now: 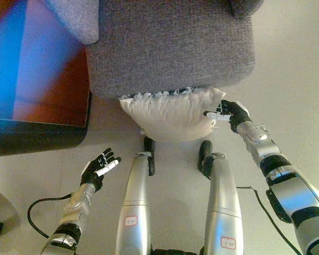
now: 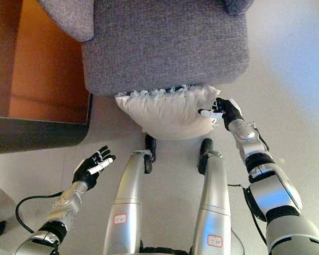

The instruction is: Pick up the pillow and put it on the sofa.

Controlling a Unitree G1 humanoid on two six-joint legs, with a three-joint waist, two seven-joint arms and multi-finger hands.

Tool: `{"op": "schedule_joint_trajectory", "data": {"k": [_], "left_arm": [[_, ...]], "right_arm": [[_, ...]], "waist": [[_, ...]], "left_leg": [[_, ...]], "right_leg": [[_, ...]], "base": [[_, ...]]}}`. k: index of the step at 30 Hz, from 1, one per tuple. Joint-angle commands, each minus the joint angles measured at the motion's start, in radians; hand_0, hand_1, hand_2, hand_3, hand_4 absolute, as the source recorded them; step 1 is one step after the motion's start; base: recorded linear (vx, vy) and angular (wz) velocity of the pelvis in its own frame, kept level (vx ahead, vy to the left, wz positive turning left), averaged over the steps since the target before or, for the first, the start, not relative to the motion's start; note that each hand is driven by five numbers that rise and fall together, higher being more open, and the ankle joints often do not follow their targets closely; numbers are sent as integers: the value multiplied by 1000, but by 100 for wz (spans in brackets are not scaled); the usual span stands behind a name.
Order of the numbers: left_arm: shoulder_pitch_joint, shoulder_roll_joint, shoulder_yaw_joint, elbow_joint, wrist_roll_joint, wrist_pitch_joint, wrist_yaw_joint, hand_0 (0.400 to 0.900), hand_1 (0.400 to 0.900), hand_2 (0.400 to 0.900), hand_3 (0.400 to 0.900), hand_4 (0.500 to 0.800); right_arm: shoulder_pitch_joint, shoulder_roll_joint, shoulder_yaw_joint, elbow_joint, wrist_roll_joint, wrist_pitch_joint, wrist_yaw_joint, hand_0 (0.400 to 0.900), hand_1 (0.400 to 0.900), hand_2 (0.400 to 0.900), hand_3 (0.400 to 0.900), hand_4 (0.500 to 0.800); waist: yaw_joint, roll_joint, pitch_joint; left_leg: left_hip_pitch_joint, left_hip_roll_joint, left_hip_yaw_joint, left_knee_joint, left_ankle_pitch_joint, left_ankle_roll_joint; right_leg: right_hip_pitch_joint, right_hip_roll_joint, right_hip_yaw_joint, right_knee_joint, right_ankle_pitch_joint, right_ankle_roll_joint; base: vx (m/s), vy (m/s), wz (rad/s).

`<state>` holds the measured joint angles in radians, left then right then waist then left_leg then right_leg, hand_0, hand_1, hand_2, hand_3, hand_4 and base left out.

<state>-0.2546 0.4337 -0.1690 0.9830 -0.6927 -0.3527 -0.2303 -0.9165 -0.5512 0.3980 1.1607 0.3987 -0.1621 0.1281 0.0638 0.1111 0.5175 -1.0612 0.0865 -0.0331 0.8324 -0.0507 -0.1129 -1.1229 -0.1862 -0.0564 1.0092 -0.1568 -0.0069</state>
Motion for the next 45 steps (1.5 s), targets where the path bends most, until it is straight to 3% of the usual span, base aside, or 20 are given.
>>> {"op": "schedule_joint_trajectory", "data": {"k": [1,11,23,24,32,37,45], "left_arm": [[63,37,-12,-33,-64,-63,-10,900,900,900,900,800],[87,35,-7,-36,-64,-62,-30,900,900,900,900,800],[84,37,-10,-29,-45,-52,-15,900,900,900,900,800],[79,38,-5,-26,-43,-50,-15,900,900,900,900,800],[78,29,7,-16,25,3,25,900,900,900,900,800],[100,20,30,23,108,42,35,900,900,900,900,800],[182,-6,112,106,234,114,82,900,900,900,900,800]], "right_arm": [[-99,-29,39,-36,46,-53,61,400,400,400,400,500],[-106,-29,34,-16,34,-60,54,400,400,400,400,500],[-83,-25,39,-5,-3,-76,39,400,400,400,400,500],[-79,-25,40,-10,-13,-77,29,400,400,400,400,500],[31,-19,16,-48,-88,-52,-33,400,400,400,400,500],[139,-24,-3,-94,-149,-39,-34,400,400,400,400,500],[420,-49,-32,-422,-262,51,41,400,400,400,400,500]], "waist": [[21,70,2],[30,75,2],[34,54,2],[33,50,2],[23,10,-1],[27,-36,-70],[-10,-132,-269]], "left_leg": [[51,-58,129,122,-201,104],[116,-52,136,73,-186,97],[204,-48,133,-16,-166,91],[214,-44,141,-63,-120,94],[428,-50,141,-250,-74,74],[566,-59,129,-369,-47,69],[861,-50,157,-624,-2,70]], "right_leg": [[82,29,-57,4,-97,-37],[148,33,-61,-34,-100,-33],[238,43,-71,-122,-87,-28],[250,45,-81,-168,-47,-37],[480,42,-103,-366,-16,-22],[641,25,-134,-523,15,0],[961,38,-152,-820,85,59]], "base": [[25,17,5],[10,4,1],[-7,0,0],[-100,7,-6],[-20,22,-7],[93,57,-16],[204,47,-26]]}}
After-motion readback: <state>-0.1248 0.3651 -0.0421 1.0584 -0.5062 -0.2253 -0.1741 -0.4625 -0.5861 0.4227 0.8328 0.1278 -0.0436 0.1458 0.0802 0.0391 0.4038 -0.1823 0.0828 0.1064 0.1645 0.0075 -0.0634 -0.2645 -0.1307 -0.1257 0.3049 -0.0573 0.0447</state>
